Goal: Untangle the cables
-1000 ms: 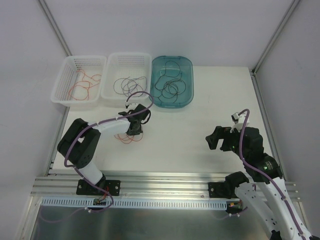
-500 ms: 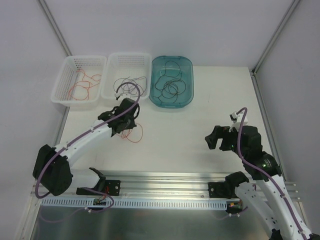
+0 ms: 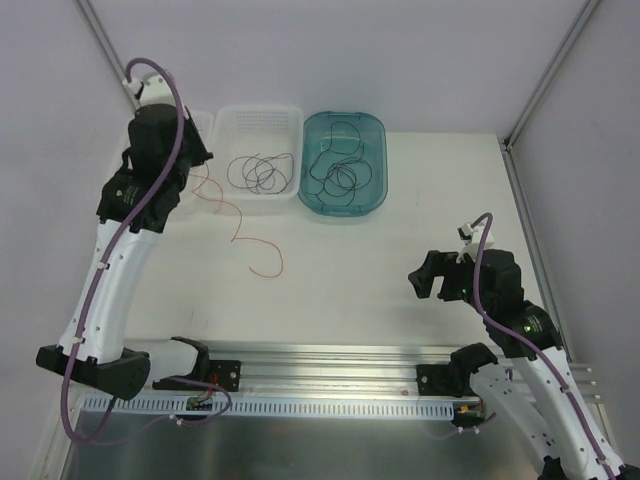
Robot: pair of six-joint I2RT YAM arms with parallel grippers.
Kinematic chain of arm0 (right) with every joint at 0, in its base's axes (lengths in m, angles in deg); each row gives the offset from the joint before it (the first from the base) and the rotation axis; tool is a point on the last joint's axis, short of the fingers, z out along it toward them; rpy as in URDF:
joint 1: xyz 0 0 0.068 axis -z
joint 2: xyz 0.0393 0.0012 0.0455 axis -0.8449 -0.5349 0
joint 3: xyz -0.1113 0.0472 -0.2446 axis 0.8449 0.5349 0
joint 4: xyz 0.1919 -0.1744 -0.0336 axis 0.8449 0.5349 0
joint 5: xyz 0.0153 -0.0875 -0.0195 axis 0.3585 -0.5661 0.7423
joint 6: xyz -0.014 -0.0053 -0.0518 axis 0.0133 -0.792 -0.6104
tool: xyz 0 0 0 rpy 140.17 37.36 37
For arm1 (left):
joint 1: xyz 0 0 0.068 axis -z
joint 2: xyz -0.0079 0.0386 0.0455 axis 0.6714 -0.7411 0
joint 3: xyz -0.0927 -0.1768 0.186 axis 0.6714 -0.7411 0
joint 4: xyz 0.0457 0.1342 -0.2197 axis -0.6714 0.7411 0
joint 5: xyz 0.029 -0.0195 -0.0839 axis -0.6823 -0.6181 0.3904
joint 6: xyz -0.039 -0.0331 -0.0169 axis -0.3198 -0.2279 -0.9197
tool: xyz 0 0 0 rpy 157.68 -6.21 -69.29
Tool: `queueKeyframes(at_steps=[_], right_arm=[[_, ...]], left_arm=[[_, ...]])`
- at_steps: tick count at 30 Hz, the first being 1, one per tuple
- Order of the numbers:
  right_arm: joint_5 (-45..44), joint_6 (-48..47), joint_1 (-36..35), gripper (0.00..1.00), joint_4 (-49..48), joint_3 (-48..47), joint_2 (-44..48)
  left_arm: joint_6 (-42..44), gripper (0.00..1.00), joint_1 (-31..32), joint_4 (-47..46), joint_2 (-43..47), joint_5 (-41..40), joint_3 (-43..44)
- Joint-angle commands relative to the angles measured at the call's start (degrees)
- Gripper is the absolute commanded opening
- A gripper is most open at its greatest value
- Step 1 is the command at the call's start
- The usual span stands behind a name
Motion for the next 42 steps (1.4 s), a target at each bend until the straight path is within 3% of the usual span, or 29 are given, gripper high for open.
queueKeyframes(at_steps=[1,9,17,20,22,27,28,31,37,40,42], right_arm=[[0.93,-0.73,-0.19,1.00,-0.47,-2.75,-0.75],[1.02,-1.43,-0.19,1.00,0.49,-4.24,-1.81],[1.11,-3.17,-0.19,1.00,1.11,-3.63,-4.18],[1.19,-3.45,-0.28,1.00,1.46,-3.63,-5.41],[1.19,-3.45,-0.28,0.99,1.37,-3.54,-6.11],[1.46,-3.98,-0.19,1.00,1.02,-3.80,-6.99],[1.81,-3.98,-0.19,1.00,0.85,-3.63,-7.08],[2.68,-4.15,-0.19,1.00,0.23,-3.45,-7.08],[4.53,-4.24,-0.19,1.00,-1.09,-2.31,-5.15],[5.41,-4.33,-0.19,0.99,-1.70,-1.61,-3.48],[6.37,-4.24,-0.19,0.99,-2.14,-1.34,-2.52]], left_arm=[[7.19,0.01,-4.81,0.48,-3.56,-1.27,10.07],[10.97,0.00,-15.29,0.30,-19.71,0.66,34.69],[9.13,0.00,-24.69,-1.88,-34.93,4.53,36.81],[10.54,0.05,-25.93,-2.86,-41.26,4.96,37.25],[9.84,0.18,-26.98,-2.86,-45.04,5.67,37.25],[8.43,0.64,-27.95,-2.86,-45.85,6.99,33.22],[8.25,0.80,-27.95,-2.77,-44.97,7.25,32.25],[6.06,0.94,-27.95,-2.86,-39.53,9.97,28.12],[4.73,0.99,-27.86,-6.44,-24.42,12.70,11.44],[7.02,0.99,-28.21,-15.29,-15.54,11.56,-7.84],[6.93,0.99,-29.17,-19.19,-9.04,12.35,-15.18]])
